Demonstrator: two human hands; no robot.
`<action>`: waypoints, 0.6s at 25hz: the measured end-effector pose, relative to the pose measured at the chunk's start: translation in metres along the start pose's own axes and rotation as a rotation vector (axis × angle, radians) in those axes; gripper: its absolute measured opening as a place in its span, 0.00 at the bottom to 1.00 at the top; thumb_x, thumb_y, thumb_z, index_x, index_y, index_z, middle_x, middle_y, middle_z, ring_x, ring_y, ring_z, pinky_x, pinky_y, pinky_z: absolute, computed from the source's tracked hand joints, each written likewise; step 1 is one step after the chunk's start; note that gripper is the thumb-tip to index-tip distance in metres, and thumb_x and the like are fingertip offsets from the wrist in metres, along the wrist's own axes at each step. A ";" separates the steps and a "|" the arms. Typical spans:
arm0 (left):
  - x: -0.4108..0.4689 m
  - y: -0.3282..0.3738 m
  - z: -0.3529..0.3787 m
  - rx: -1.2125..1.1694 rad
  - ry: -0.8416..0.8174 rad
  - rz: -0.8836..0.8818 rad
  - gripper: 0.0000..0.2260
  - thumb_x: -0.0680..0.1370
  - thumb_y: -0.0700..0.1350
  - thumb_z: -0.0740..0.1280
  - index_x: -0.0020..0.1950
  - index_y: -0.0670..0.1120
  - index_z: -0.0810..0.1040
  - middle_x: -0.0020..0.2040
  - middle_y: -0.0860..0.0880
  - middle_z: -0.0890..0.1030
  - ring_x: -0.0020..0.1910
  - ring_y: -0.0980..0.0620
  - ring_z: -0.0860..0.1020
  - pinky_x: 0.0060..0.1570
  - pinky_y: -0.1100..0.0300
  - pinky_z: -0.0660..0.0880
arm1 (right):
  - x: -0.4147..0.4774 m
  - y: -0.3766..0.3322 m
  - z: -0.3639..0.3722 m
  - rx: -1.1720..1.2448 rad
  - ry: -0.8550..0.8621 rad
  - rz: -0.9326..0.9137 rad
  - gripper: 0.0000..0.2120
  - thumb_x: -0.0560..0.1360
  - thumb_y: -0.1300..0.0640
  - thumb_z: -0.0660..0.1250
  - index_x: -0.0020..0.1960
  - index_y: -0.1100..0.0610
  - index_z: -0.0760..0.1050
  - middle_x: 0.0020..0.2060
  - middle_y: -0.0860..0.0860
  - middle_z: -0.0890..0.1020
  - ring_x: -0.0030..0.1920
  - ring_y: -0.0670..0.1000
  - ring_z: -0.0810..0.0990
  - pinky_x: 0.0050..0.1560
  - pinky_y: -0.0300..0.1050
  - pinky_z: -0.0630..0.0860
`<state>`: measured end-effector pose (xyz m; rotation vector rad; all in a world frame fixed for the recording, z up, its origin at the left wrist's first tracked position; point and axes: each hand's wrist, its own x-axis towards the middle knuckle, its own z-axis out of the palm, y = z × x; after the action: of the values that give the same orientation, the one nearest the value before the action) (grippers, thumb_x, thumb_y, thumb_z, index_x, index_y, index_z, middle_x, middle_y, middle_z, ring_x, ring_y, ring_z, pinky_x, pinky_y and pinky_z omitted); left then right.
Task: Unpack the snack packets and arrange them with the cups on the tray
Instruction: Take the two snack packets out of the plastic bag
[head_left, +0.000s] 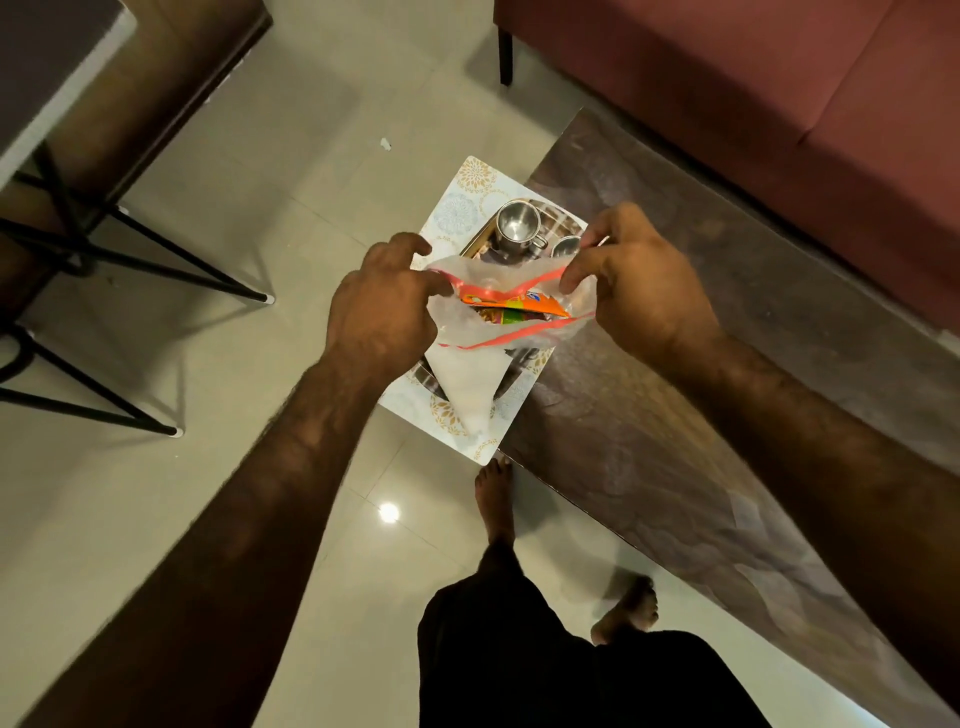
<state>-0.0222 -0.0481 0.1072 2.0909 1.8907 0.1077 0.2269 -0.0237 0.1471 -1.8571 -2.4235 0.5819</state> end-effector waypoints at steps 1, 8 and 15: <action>0.000 0.003 -0.001 0.042 -0.027 -0.050 0.20 0.75 0.39 0.64 0.66 0.51 0.79 0.66 0.46 0.77 0.63 0.40 0.76 0.52 0.46 0.77 | 0.000 0.001 0.000 -0.057 -0.004 -0.009 0.20 0.76 0.69 0.72 0.63 0.51 0.85 0.67 0.52 0.75 0.65 0.55 0.79 0.49 0.47 0.79; 0.006 0.023 0.000 -0.055 -0.019 -0.281 0.25 0.77 0.55 0.69 0.73 0.51 0.71 0.66 0.48 0.79 0.60 0.40 0.80 0.55 0.46 0.76 | -0.001 0.003 0.013 -0.132 -0.167 0.127 0.46 0.74 0.54 0.77 0.85 0.47 0.55 0.77 0.54 0.66 0.66 0.60 0.80 0.53 0.60 0.86; 0.011 0.037 0.000 -0.196 -0.064 -0.033 0.34 0.74 0.41 0.71 0.78 0.49 0.62 0.76 0.49 0.67 0.61 0.40 0.79 0.53 0.46 0.78 | -0.002 -0.008 -0.001 -0.142 -0.014 0.122 0.36 0.72 0.56 0.77 0.78 0.51 0.70 0.74 0.55 0.71 0.70 0.60 0.75 0.57 0.59 0.84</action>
<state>0.0141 -0.0404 0.1160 1.9103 1.7978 0.2074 0.2206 -0.0269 0.1511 -2.0738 -2.4327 0.4406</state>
